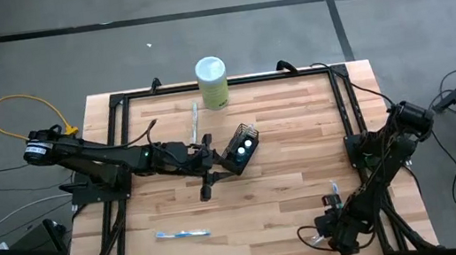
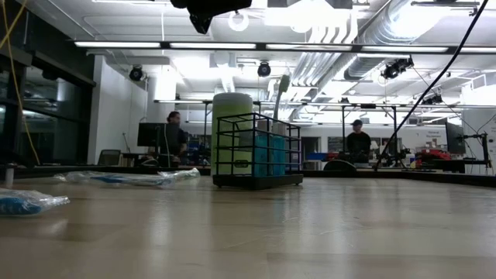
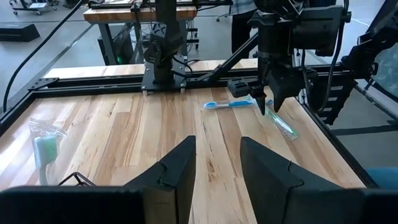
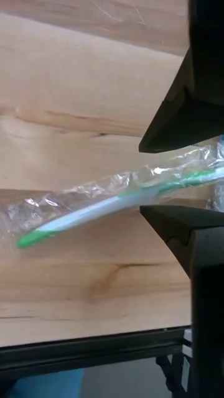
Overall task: Pick & Place toothbrushing station
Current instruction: Put the bottom right green toothbrush into the right section of the black wire organizer
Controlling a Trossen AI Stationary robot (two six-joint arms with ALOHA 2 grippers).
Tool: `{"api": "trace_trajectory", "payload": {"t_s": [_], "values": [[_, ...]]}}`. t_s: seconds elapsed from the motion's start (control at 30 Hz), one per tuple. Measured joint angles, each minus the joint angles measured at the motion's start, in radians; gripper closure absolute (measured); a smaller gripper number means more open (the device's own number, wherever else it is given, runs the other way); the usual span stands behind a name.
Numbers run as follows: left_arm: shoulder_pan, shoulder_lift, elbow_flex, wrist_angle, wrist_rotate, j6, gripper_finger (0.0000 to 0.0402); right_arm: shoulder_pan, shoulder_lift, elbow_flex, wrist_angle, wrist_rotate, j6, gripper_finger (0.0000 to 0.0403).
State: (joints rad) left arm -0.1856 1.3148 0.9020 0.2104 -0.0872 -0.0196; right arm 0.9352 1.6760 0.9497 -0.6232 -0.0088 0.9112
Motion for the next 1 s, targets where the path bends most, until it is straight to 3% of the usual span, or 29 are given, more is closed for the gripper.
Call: {"api": "trace_trajectory", "payload": {"t_s": [1.0], "values": [[0.0,0.0,0.0,0.0,0.005,-0.002,0.0281,-0.007,-0.028,-0.001,-0.117,-0.135,0.049,0.0274]]}}
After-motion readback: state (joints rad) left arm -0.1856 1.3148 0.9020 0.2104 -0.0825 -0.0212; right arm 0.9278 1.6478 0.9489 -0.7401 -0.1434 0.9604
